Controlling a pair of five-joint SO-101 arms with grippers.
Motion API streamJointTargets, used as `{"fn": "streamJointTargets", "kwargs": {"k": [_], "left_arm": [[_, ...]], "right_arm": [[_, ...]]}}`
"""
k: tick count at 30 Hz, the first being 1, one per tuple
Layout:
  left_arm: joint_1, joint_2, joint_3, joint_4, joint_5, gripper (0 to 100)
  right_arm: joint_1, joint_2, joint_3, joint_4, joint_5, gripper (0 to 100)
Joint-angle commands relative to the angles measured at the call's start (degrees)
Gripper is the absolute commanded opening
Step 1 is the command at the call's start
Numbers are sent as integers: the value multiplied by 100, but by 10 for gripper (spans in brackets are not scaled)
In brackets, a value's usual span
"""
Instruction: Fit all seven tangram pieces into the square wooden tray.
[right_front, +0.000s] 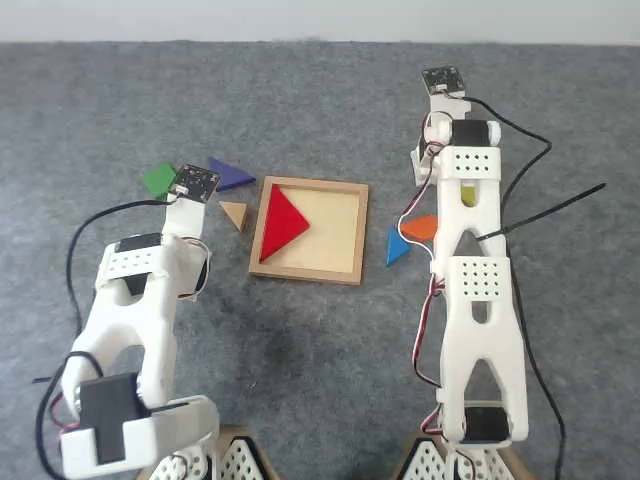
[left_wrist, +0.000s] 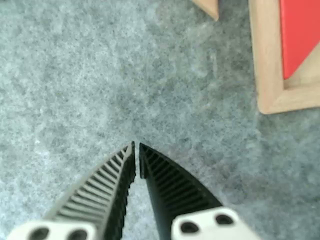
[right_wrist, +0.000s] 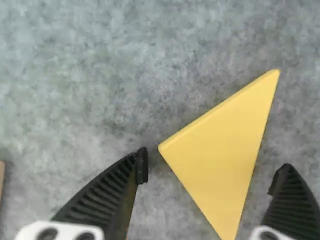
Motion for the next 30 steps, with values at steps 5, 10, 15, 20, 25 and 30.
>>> {"fn": "streamJointTargets", "kwargs": {"k": [5, 10, 15, 20, 25, 30], "left_arm": [[-35, -290, -4, -97, -53, 14], [-35, -290, -4, -97, -53, 14], [-35, -290, -4, -97, -53, 14], [-35, -290, -4, -97, -53, 14], [-35, -290, -4, -97, -53, 14], [-35, -290, -4, -97, -53, 14]], "right_arm": [[145, -215, 659, -840, -88, 385], [136, -215, 809, -884, -176, 384], [145, -215, 826, -673, -422, 383], [154, -215, 818, -242, -422, 381], [154, -215, 826, -251, -273, 264], [154, -215, 800, -233, -176, 285]]}}
